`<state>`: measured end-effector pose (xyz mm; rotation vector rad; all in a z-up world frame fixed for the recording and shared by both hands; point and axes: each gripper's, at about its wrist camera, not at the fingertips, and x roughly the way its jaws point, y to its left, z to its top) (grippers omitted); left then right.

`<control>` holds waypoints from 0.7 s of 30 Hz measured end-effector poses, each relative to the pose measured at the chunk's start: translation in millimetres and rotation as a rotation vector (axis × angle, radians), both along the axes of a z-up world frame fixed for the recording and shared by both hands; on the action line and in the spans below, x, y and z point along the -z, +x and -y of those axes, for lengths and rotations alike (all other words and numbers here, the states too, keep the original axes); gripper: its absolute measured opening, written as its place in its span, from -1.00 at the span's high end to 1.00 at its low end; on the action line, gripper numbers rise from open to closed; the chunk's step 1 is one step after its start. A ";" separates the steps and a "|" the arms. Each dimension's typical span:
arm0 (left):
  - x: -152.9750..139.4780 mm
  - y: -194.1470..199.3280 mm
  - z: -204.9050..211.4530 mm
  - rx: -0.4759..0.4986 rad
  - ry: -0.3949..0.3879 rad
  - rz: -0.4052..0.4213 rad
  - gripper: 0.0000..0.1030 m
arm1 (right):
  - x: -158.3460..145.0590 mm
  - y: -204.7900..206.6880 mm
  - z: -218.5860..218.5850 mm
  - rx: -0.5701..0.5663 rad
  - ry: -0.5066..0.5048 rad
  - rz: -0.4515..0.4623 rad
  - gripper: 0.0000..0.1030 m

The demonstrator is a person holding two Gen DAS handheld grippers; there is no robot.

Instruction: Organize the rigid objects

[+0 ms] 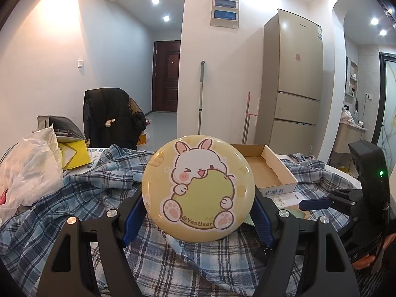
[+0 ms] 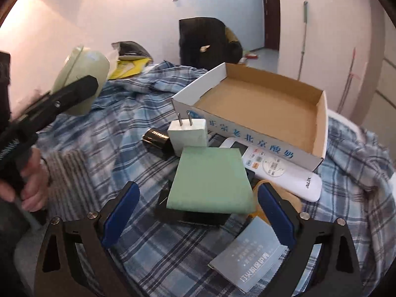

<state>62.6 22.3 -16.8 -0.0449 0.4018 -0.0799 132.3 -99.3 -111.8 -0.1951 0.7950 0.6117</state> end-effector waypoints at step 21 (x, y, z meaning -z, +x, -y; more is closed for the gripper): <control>0.6 -0.3 1.2 0.000 0.000 -0.005 -0.49 | -2.1 1.8 17.6 0.128 -0.031 0.009 -0.35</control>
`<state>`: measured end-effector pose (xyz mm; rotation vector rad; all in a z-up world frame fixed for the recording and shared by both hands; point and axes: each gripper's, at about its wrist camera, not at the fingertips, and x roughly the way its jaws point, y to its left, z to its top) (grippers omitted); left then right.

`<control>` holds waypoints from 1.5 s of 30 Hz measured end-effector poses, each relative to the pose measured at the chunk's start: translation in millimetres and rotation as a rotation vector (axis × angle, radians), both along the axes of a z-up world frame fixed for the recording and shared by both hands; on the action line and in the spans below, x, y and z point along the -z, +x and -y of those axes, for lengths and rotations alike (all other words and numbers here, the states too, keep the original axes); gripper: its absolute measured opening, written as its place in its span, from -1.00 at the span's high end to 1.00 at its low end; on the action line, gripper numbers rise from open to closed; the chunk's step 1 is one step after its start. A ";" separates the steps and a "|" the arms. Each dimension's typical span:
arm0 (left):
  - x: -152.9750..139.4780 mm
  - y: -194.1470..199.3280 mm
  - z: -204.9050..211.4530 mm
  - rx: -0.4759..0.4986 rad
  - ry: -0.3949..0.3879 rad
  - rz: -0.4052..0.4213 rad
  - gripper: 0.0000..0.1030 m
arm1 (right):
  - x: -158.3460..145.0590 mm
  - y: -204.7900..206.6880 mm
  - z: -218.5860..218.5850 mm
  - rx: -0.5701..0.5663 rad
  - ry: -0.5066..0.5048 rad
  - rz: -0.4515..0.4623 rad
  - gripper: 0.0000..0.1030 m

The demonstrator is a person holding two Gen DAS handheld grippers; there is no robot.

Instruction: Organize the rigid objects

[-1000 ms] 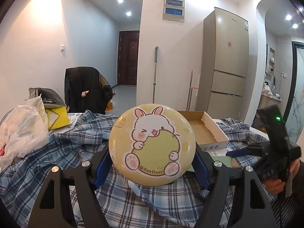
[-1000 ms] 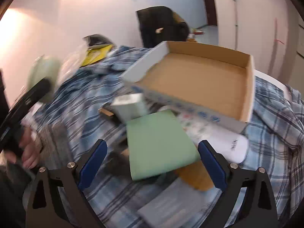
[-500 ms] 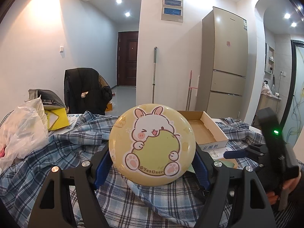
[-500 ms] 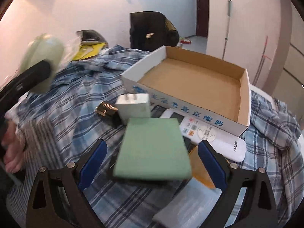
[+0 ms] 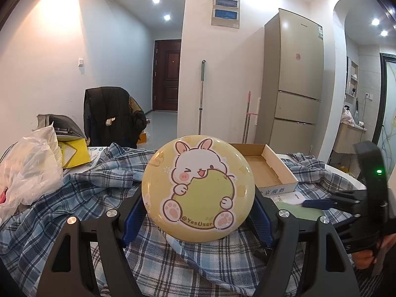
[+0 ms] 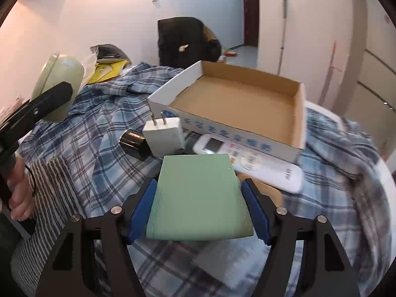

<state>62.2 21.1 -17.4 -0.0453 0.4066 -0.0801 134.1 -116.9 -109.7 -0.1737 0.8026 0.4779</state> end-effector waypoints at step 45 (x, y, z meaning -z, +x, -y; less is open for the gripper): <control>2.3 2.7 -2.2 0.000 0.005 -0.002 -0.49 | 21.8 -4.7 37.5 0.087 -0.017 -0.211 -0.38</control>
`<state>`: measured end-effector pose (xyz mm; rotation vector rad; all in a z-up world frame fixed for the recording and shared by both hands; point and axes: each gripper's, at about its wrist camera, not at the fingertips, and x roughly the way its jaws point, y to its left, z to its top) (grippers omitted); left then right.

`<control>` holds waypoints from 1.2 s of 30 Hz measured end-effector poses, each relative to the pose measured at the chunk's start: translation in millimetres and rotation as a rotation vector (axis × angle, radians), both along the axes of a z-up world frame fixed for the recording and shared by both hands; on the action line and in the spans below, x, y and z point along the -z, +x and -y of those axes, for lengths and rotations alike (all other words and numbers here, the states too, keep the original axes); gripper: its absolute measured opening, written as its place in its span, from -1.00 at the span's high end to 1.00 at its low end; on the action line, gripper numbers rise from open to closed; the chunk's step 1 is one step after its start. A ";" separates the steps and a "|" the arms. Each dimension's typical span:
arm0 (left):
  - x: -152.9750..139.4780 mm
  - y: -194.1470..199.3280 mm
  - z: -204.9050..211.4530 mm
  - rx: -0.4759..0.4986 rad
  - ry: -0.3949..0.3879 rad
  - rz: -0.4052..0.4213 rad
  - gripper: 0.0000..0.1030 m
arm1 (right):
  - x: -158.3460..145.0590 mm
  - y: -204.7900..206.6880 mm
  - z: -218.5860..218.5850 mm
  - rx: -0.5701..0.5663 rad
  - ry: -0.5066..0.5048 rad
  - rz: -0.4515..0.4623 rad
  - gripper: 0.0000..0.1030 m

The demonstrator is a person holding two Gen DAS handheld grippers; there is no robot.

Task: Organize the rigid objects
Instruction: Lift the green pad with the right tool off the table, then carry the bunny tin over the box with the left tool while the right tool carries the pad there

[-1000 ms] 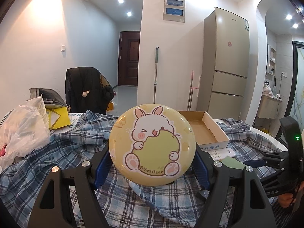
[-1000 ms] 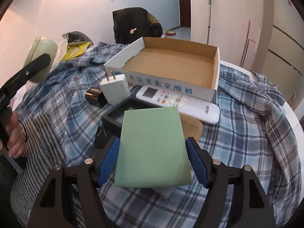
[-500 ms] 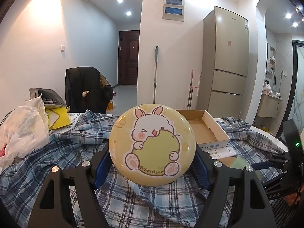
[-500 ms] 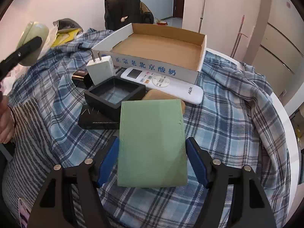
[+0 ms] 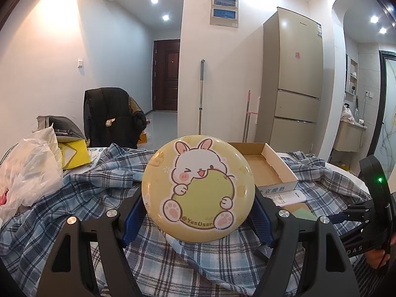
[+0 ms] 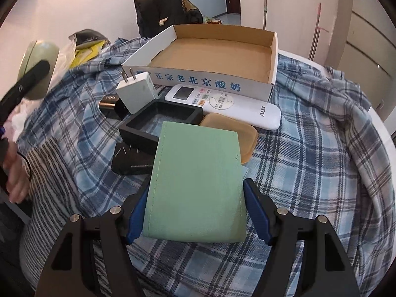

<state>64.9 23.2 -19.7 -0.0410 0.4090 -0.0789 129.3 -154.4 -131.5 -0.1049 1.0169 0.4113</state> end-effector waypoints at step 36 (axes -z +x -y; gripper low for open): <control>-93.6 35.4 12.1 0.022 0.075 0.114 -0.49 | -127.0 45.4 -25.9 0.201 -0.030 0.271 -0.32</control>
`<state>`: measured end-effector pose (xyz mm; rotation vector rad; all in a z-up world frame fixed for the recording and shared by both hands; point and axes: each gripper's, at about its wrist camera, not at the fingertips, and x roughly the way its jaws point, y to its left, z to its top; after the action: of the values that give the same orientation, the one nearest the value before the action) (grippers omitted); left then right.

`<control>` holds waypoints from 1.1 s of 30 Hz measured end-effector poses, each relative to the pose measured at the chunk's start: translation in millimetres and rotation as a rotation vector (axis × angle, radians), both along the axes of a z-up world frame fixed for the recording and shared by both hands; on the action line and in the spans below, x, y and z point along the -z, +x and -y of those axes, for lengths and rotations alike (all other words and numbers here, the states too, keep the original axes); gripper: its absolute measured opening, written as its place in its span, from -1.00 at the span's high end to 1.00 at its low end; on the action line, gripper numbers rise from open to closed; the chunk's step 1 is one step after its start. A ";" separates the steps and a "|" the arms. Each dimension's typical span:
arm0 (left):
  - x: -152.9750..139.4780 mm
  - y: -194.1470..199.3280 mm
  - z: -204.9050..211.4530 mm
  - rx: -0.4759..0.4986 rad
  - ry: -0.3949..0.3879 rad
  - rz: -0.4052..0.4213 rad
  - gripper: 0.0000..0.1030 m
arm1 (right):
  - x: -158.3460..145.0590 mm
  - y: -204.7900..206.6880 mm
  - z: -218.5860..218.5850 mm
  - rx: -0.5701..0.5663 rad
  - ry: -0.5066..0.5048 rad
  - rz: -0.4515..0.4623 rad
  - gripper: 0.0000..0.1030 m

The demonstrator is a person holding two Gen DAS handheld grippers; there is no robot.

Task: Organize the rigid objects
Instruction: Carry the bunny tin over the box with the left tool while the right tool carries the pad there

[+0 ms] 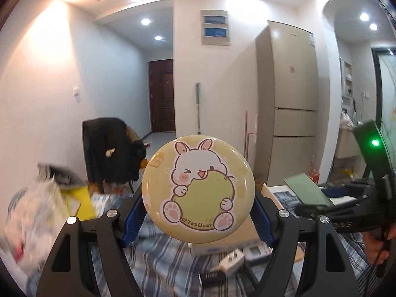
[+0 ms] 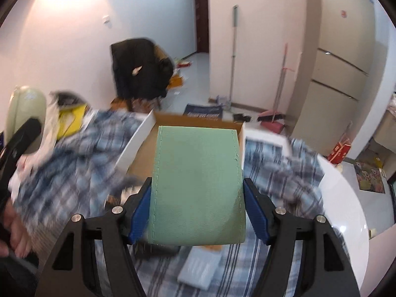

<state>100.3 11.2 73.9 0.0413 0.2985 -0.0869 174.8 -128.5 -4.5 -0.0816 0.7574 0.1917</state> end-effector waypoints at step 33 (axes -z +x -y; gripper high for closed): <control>144.6 190.0 44.2 0.066 0.088 -0.636 -0.49 | 66.1 117.1 21.6 0.170 0.097 -0.155 -0.32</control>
<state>290.3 -33.0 -70.6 0.1111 0.9367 -0.1520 291.9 -150.1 -70.6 0.0909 0.9039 0.0729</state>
